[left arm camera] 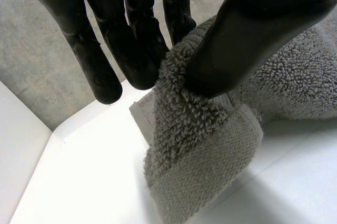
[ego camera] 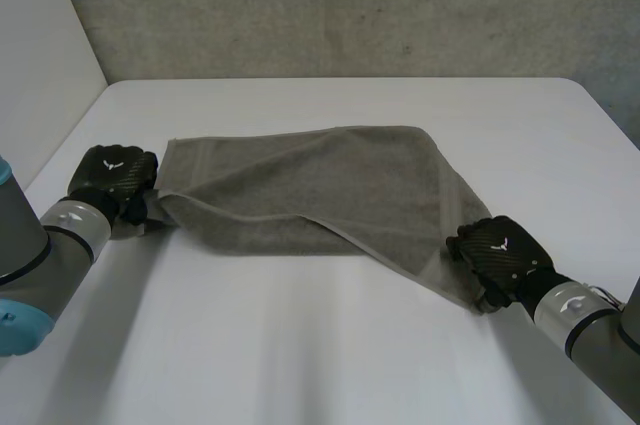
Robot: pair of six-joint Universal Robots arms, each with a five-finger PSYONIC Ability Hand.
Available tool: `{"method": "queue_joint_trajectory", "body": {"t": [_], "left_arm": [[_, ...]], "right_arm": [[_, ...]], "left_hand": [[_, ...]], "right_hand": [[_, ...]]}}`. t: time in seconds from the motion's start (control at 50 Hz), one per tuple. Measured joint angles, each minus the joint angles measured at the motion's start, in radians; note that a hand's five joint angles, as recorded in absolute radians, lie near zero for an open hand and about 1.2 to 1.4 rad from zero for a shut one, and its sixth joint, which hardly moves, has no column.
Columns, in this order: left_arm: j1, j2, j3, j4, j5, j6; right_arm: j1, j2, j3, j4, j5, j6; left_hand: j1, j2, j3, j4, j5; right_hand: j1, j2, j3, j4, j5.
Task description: Fold the towel.
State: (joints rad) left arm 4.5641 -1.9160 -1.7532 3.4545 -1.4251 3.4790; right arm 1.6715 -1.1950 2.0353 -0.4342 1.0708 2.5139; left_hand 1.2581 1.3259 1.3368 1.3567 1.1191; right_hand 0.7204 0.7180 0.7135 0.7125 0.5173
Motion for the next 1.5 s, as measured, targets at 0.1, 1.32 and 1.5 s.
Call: {"method": "queue_joint_trajectory", "body": {"t": [0.1,1.32,1.5], "left_arm": [[0.000,0.000,-0.001,0.000,0.000,0.000],[-0.002,0.000,-0.008,0.000,0.000,0.000],[-0.002,0.000,-0.008,0.000,0.000,0.000]], "right_arm": [[0.002,0.006,-0.011,-0.008,0.001,0.004],[-0.087,-0.088,0.052,0.144,-0.116,-0.027],[-0.082,-0.035,0.029,0.134,-0.113,-0.073]], "left_hand": [[0.000,0.000,0.000,0.000,0.000],[0.000,0.000,0.000,0.000,0.000],[0.000,0.000,0.000,0.004,0.000]], "right_hand": [[0.370,0.370,0.367,0.370,0.397],[-0.027,-0.025,-0.009,-0.010,0.012],[-0.021,-0.018,-0.003,-0.003,0.016]]}}
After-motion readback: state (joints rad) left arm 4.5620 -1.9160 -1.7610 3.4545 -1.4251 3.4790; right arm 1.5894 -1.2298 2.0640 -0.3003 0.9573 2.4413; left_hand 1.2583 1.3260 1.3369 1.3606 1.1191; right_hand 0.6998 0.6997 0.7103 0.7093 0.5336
